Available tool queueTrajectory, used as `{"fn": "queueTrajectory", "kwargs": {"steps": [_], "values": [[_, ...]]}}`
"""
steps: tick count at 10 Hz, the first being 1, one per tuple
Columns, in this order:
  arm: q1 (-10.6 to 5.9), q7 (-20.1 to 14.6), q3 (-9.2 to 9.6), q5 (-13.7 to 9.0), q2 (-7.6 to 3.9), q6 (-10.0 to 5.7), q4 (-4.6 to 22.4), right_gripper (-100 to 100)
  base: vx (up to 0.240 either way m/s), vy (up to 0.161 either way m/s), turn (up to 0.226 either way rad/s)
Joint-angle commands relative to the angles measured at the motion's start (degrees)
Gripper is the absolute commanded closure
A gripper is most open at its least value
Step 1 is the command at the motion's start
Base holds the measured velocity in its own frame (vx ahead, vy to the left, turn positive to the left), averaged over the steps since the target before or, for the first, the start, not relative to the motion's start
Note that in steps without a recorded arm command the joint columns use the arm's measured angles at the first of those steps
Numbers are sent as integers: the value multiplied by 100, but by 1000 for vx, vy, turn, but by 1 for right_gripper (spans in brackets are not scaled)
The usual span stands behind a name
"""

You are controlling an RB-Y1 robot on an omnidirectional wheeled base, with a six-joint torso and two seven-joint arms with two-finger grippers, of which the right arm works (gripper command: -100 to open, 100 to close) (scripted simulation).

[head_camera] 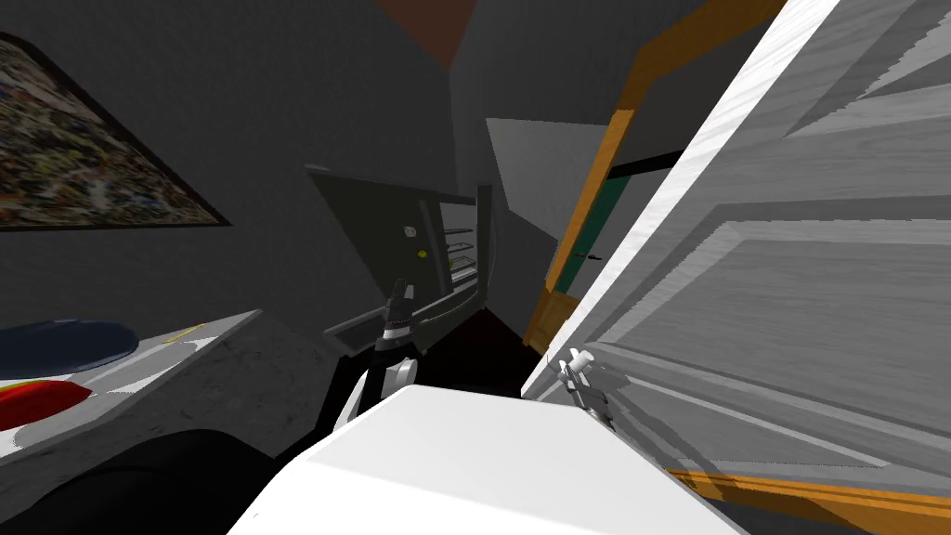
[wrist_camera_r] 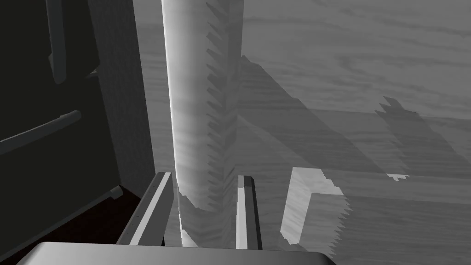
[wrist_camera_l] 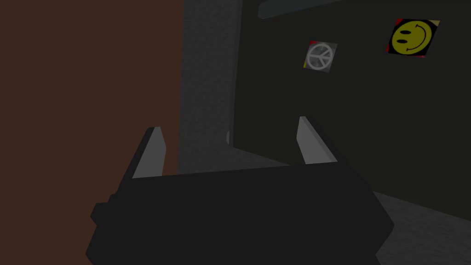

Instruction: Pull the door open

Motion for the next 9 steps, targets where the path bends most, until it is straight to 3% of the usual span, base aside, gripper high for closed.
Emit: {"fn": "queueTrajectory", "kwargs": {"steps": [1,2,9], "values": [[0,0,0,0,0,0,0,100,-107,5,14],[25,-99,125,63,-58,-109,53,100,-153,-2,131],[101,-430,501,253,-299,-497,212,100,-206,-30,109]]}}
